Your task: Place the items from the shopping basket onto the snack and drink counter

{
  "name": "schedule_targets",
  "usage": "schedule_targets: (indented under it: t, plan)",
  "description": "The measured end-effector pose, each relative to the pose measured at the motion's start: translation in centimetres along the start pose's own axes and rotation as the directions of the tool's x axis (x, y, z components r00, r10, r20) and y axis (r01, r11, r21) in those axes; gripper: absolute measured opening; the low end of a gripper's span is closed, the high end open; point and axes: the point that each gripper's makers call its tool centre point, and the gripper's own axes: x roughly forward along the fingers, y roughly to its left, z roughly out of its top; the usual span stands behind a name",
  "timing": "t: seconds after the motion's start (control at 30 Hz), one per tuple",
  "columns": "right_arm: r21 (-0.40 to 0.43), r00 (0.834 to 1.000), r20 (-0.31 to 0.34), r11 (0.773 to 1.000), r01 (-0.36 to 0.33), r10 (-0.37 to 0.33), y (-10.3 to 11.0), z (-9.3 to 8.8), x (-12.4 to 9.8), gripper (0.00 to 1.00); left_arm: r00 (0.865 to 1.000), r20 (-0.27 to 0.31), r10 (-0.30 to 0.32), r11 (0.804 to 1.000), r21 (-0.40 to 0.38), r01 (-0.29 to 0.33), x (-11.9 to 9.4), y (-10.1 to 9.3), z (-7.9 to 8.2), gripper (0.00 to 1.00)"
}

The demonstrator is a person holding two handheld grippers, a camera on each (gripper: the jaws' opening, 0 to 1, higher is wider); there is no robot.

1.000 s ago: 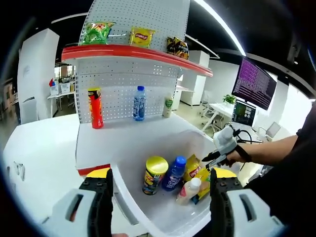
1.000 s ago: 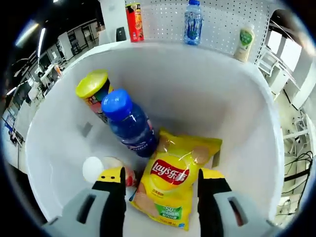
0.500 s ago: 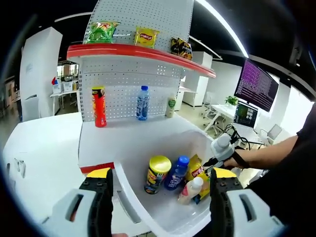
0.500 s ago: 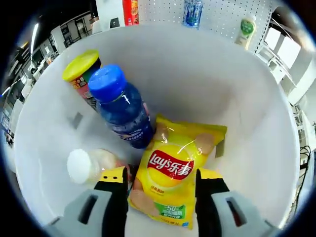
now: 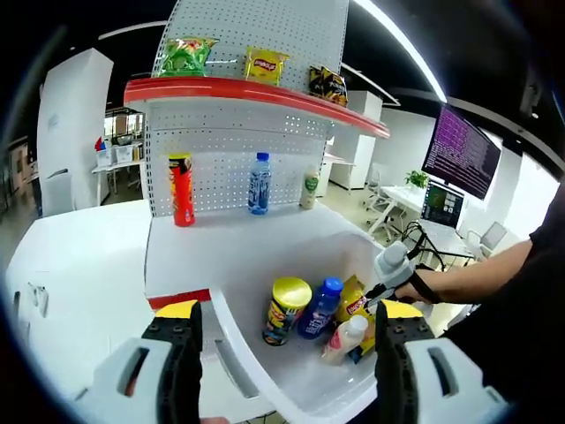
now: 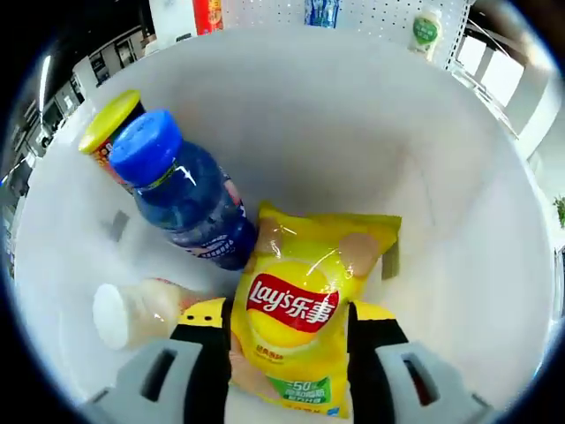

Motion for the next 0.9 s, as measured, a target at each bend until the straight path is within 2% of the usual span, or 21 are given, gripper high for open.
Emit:
schedule_targets:
  t: [0.63, 0.9]
  plan:
    - [0.000, 0.993, -0.117, 1.000, -0.007, 0.007, 0.0, -2.3, 2.7, 0.53, 1.000, -0.006, 0.011, 1.000, -0.012, -0.011, 0.2, 0.6, -0.2, 0.79]
    - [0.003, 0.991, -0.133, 1.000, -0.010, 0.010, 0.3, -2.5, 3.5, 0.54, 1.000, -0.010, 0.013, 1.000, -0.019, -0.013, 0.3, 0.8, -0.5, 0.79]
